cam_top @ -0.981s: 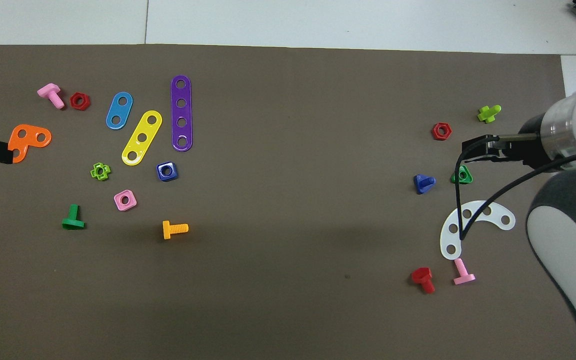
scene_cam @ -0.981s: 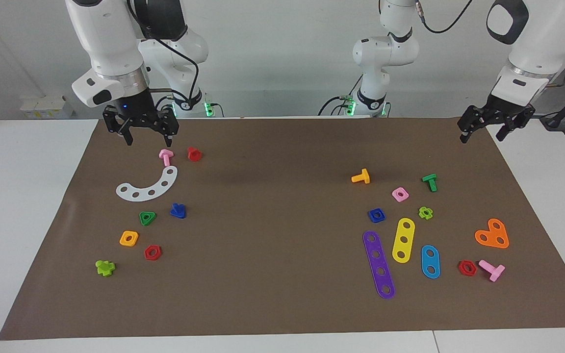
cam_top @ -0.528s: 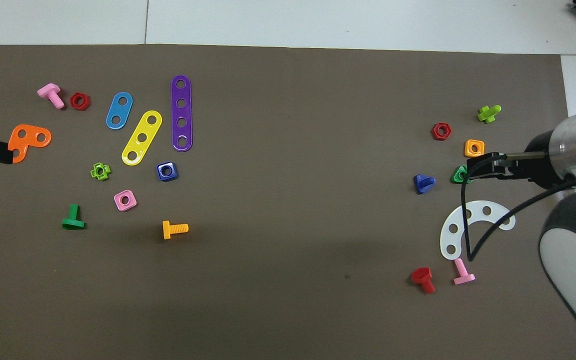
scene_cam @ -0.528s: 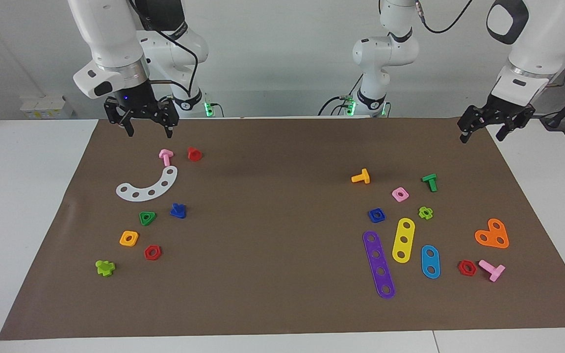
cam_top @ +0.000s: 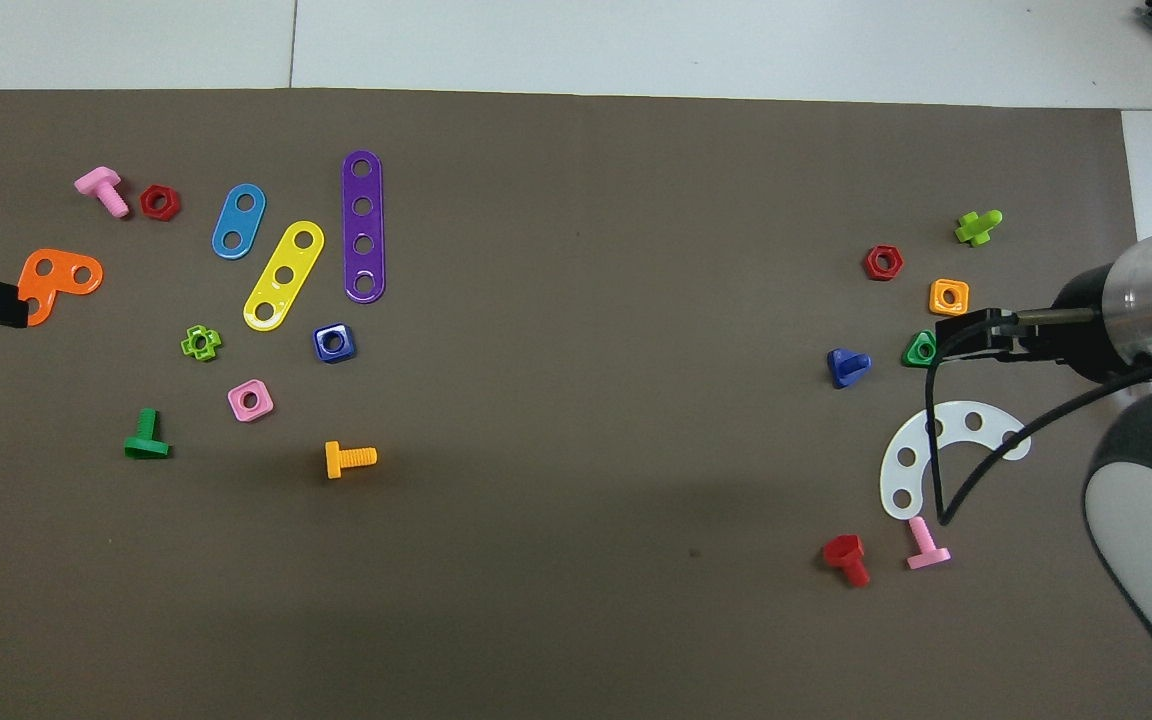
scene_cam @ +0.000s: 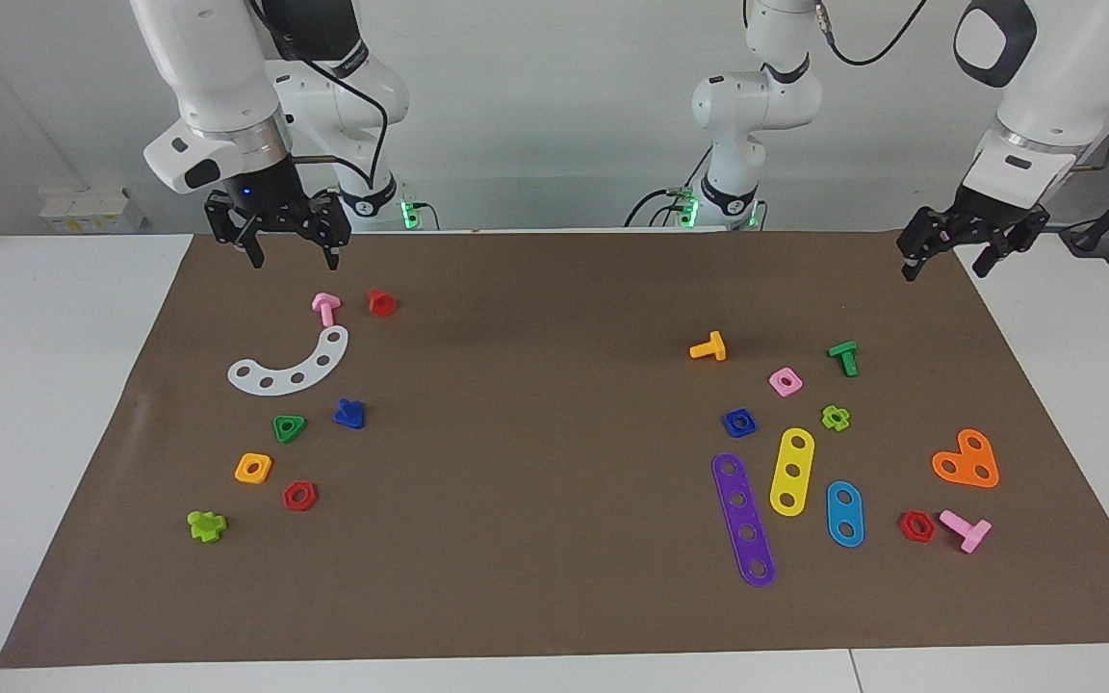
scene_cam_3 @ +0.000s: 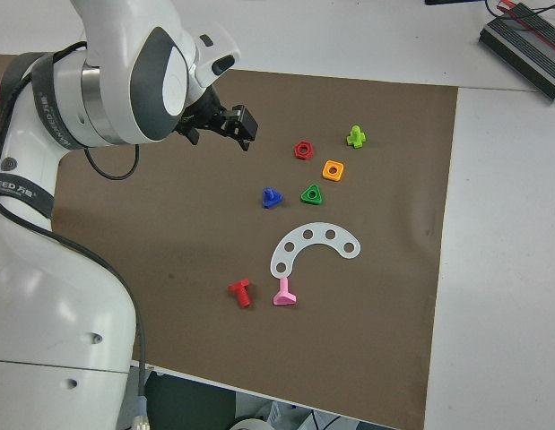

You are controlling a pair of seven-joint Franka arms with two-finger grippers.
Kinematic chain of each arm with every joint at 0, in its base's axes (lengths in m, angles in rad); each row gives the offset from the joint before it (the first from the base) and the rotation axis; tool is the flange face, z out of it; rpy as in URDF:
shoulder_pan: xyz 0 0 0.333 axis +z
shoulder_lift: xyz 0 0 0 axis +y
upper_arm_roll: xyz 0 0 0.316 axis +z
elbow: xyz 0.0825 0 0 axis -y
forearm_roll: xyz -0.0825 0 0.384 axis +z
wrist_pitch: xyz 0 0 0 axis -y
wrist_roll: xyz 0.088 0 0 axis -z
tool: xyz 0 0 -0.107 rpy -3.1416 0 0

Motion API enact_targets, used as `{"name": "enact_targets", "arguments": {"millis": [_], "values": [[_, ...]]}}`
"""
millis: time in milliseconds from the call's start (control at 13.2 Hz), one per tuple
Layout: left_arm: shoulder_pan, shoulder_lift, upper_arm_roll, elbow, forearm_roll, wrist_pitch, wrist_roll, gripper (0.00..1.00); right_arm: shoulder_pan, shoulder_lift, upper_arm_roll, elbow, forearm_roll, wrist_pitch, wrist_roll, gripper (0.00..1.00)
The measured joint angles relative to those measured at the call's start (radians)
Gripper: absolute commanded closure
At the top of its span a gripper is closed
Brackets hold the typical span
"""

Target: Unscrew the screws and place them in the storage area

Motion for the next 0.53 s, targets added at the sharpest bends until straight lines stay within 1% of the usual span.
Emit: {"name": "enact_targets", "arguments": {"millis": [377, 528], "values": [[0.000, 0.000, 0.000, 0.000, 0.000, 0.000, 0.000, 0.00, -0.002, 0.000, 0.000, 0.001, 0.000, 0.015, -0.005, 0.00], [0.000, 0.000, 0.000, 0.000, 0.000, 0.000, 0.000, 0.00, -0.002, 0.000, 0.000, 0.001, 0.000, 0.015, -0.033, 0.00]]}}
